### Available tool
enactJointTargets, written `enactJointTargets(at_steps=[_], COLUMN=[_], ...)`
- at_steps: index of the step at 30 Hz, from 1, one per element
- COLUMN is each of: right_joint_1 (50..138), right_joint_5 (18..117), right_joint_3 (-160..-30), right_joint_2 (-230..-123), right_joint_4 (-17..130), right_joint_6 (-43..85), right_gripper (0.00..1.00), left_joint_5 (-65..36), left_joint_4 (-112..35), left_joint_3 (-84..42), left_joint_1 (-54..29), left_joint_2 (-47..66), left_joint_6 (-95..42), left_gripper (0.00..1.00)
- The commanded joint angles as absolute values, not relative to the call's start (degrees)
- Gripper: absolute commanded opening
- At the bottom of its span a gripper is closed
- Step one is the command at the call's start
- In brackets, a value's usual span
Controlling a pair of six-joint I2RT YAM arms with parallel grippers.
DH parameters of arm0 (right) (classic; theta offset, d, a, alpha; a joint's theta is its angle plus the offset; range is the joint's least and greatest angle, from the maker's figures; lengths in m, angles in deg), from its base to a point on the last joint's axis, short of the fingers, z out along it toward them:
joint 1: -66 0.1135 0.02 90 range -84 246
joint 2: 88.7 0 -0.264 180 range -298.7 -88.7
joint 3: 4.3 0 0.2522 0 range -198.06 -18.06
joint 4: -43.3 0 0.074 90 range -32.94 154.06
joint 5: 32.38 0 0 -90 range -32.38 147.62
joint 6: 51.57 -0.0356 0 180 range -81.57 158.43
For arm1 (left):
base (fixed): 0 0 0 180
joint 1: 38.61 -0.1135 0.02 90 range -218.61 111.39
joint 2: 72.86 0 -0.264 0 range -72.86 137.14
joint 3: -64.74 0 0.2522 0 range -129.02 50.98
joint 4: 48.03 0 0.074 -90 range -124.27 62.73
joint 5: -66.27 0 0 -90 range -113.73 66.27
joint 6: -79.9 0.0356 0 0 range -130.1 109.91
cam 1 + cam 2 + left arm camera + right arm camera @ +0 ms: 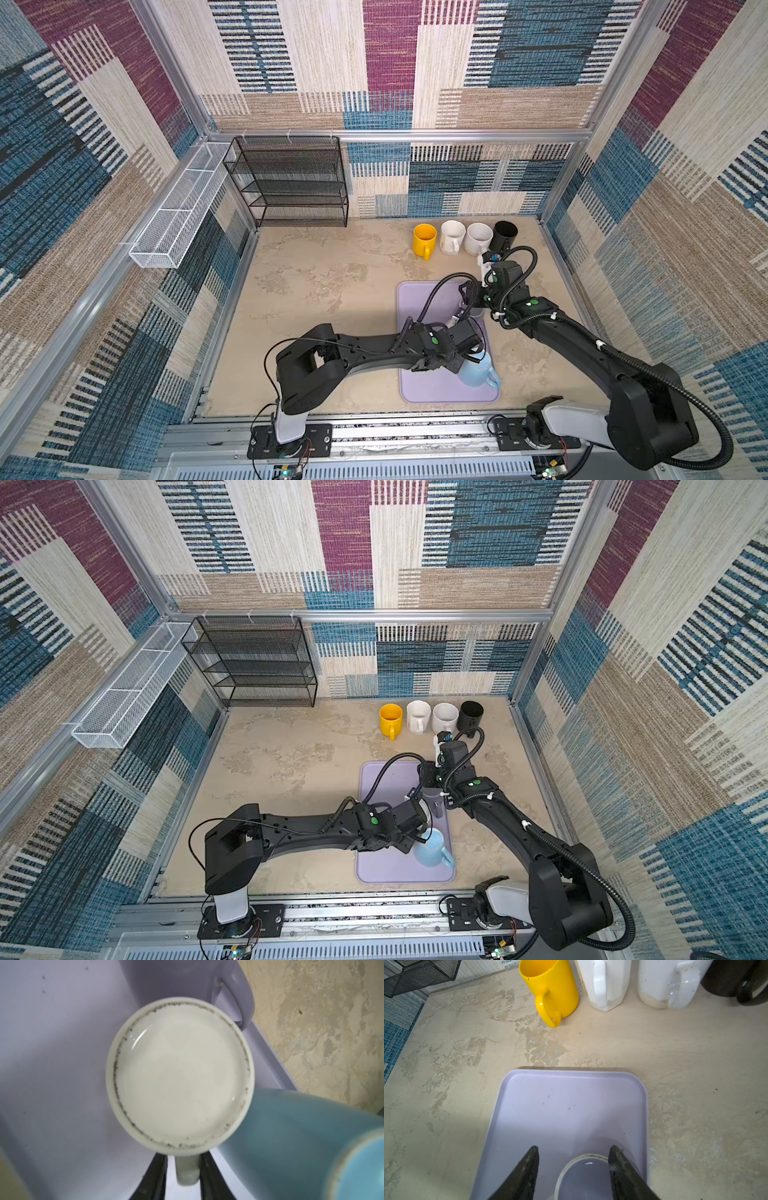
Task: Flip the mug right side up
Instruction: 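Lower the left gripper and close it on the white mug's handle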
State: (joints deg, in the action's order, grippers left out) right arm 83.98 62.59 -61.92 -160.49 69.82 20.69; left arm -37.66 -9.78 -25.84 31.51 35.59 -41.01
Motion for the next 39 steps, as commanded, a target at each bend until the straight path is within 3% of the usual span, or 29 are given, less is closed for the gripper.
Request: enactJointTargets(at_steps=[1, 20, 39], right_joint_1=[84.00, 83.85, 83.82], right_joint_5=[62.68, 61.76, 61.87], right_joint_3=[-61.94, -61.58, -61.14], right_joint_2=[-159.97, -157.92, -157.85], right_joint_4=[68.71, 69.91, 69.70], right_joint_6=[20.83, 21.15, 20.85], right_gripper=[0.56, 0.56, 0.56], left_joint_5=[-38.98, -40.42, -43.07], left_joint_4=[-8.61, -7.39, -5.95], left_joint_3=[-26.76, -25.67, -15.86], left_joint_1=[31.43, 30.14, 26.19], left_joint_2=[36.19, 35.23, 28.62], left_joint_6=[-39.45, -37.97, -38.04], left_gripper=[0.26, 0.20, 0.20])
